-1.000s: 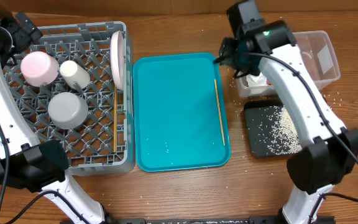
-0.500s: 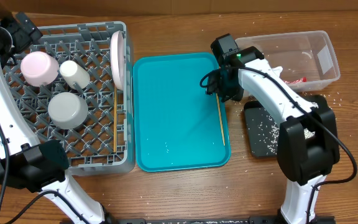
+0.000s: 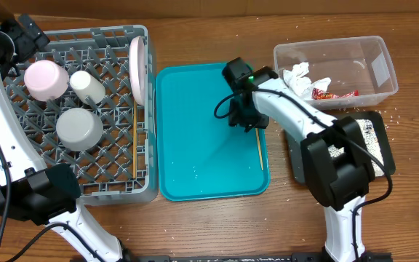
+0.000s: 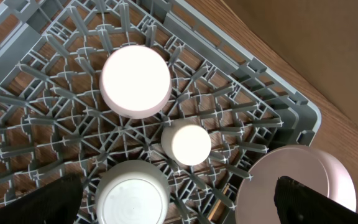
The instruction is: Sort waste into correct bins and load items into the dishwasher
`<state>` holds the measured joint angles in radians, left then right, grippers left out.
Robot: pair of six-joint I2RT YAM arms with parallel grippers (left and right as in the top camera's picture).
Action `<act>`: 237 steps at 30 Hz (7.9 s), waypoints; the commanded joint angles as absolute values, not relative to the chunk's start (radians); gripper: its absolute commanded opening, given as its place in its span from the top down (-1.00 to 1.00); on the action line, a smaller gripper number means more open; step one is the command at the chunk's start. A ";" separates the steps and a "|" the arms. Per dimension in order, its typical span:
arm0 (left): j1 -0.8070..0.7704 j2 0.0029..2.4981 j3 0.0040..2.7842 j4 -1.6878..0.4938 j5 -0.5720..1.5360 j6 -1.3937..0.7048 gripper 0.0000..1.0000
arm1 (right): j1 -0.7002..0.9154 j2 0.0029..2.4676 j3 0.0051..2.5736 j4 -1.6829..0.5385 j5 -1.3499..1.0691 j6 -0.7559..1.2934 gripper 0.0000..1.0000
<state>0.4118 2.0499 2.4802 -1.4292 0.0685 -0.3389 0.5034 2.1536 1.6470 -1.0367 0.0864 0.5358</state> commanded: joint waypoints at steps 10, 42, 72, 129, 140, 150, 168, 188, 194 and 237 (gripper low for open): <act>0.403 2.050 2.478 -1.429 0.071 -0.348 -1.00 | 0.498 2.189 1.642 -1.025 0.164 0.542 -0.11; 0.403 2.050 2.478 -1.429 0.071 -0.348 -1.00 | 0.505 2.189 2.233 -1.339 0.011 0.506 0.93; 0.403 2.050 2.478 -1.429 0.071 -0.348 -1.00 | 0.844 2.317 2.318 -0.756 -0.191 0.729 0.89; 0.403 2.050 2.478 -1.429 0.071 -0.348 -1.00 | 0.279 1.734 2.316 -1.694 0.319 0.662 -1.00; 0.403 2.050 2.478 -1.429 0.071 -0.348 -1.00 | 0.280 1.734 2.313 -1.694 0.283 0.579 -1.00; 0.403 2.050 2.478 -1.429 0.071 -0.348 -1.00 | 0.272 1.717 2.313 -1.694 0.180 0.361 -1.00; 0.403 2.050 2.478 -1.429 0.071 -0.348 -1.00 | 0.060 1.440 2.150 -1.656 0.115 0.295 -1.00; 0.403 2.050 2.478 -1.429 0.071 -0.348 -1.00 | 0.015 0.490 0.601 -0.560 -0.011 0.295 -1.00; 0.403 2.050 2.478 -1.429 0.071 -0.348 -1.00 | 0.015 0.262 0.350 -0.369 -0.020 0.294 -1.00; 0.403 2.050 2.478 -1.429 0.071 -0.348 -1.00 | 0.015 0.003 0.008 -0.081 0.039 0.126 -1.00</act>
<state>0.4118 2.0499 2.4802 -1.4292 0.0715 -0.3389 0.0193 0.0128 0.0185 -0.0868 0.0338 0.1406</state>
